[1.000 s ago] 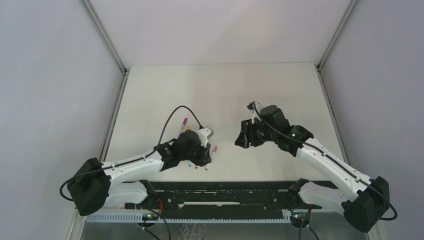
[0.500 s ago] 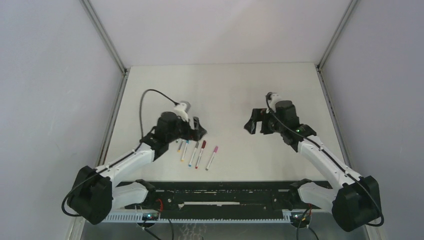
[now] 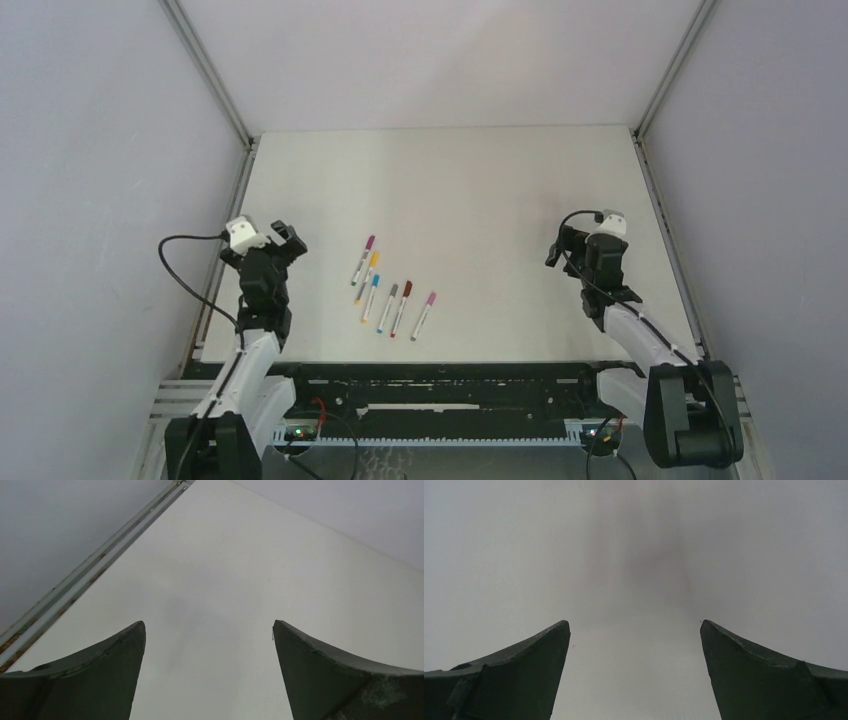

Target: Insert the pens into the pen caps

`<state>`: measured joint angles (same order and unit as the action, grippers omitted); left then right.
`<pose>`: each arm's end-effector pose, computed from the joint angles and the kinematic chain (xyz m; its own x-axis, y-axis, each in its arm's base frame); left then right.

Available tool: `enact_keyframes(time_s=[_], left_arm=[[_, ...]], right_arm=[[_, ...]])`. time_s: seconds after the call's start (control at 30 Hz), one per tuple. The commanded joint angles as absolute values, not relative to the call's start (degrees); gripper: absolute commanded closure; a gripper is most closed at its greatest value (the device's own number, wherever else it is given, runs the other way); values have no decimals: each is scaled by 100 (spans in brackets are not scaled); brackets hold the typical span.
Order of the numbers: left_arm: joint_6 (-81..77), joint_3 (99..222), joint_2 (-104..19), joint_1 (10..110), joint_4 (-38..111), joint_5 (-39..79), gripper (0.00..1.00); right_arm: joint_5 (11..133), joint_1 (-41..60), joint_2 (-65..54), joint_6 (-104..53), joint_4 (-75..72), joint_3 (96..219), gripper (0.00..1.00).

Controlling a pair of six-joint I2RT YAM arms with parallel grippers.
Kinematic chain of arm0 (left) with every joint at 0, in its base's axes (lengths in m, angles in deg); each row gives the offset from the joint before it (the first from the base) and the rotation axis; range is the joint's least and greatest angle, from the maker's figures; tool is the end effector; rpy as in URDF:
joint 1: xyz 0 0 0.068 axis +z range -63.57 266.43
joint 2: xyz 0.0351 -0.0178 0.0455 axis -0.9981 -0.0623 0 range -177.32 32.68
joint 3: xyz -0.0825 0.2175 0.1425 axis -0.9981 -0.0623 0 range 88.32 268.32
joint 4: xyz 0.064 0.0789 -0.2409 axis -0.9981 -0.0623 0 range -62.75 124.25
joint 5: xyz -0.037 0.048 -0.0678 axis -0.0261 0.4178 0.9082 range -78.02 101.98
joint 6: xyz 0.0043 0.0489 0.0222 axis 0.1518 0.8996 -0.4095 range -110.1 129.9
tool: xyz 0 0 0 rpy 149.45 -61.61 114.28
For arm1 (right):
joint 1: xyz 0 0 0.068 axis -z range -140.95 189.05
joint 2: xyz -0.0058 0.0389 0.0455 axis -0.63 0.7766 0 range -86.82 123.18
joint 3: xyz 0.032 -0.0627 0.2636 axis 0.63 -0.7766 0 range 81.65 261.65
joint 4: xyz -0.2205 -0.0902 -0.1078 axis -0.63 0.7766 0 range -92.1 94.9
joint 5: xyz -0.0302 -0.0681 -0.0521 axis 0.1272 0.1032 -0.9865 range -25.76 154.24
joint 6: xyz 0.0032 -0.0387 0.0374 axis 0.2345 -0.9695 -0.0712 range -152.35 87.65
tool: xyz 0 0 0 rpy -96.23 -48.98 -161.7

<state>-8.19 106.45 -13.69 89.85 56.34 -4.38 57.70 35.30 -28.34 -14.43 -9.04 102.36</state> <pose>0.1886 0.0213 0.2300 0.0028 -0.2983 -0.9545 -0.3534 0.8926 -0.2800 0.2062 0.0095 0.1799 -0.4766 0.2751 -0.8350 0.1883 0.9597 0.2086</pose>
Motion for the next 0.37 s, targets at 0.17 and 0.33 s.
enact_keyframes(time_s=[0.17, 0.33], left_arm=[[73, 9672, -2251, 9057, 7961, -383, 3], [316, 9469, -2249, 9066, 8471, -290, 2]], right_arm=[[5394, 3547, -1793, -1857, -2603, 10562, 0], [5422, 3561, -1440, -1921, -2935, 10575, 0]])
